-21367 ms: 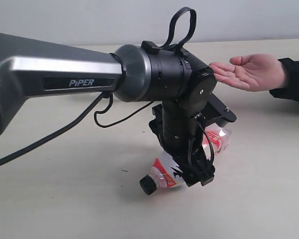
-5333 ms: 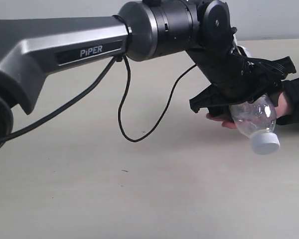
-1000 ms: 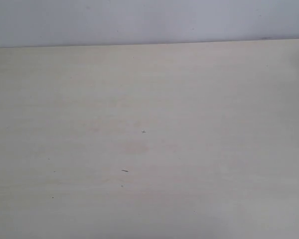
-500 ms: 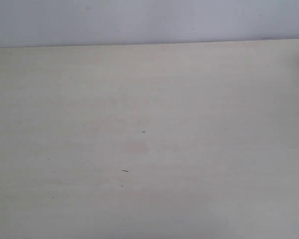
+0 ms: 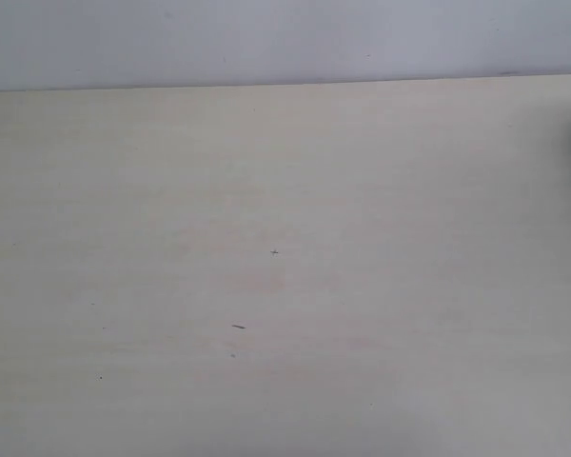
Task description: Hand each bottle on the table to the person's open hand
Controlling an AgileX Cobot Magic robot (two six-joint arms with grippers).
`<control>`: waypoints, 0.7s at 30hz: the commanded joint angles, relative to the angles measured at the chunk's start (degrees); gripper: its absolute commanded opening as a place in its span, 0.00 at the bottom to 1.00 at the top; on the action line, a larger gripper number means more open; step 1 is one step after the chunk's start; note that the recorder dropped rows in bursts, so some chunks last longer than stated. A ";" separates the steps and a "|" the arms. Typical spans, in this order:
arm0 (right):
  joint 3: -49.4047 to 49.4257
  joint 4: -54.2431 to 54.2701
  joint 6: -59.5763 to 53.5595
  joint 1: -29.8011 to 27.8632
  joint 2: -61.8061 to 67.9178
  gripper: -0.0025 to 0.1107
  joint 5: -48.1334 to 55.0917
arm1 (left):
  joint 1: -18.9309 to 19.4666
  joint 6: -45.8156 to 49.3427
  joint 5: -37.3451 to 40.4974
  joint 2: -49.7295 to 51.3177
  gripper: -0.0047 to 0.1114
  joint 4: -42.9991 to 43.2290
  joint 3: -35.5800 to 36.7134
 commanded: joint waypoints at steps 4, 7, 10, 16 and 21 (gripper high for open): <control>0.26 0.17 -0.04 -0.21 -0.36 0.02 -0.50 | 0.56 -2.28 3.45 -0.10 0.04 -1.84 5.72; 0.26 0.43 -0.04 -0.21 -0.36 0.02 -0.50 | 0.56 -3.32 3.45 -0.10 0.04 -1.72 8.59; 0.26 0.43 -0.04 -0.21 -0.36 0.02 -0.50 | 0.56 -3.32 3.45 -0.10 0.04 -1.72 11.06; 0.26 0.43 -0.04 -0.21 -0.36 0.02 -0.50 | 0.56 -2.97 2.56 -0.10 0.04 -2.27 14.10; 0.26 0.43 -0.04 -0.21 -0.36 0.02 -0.50 | 0.56 9.96 -0.29 -0.51 0.04 -11.28 15.16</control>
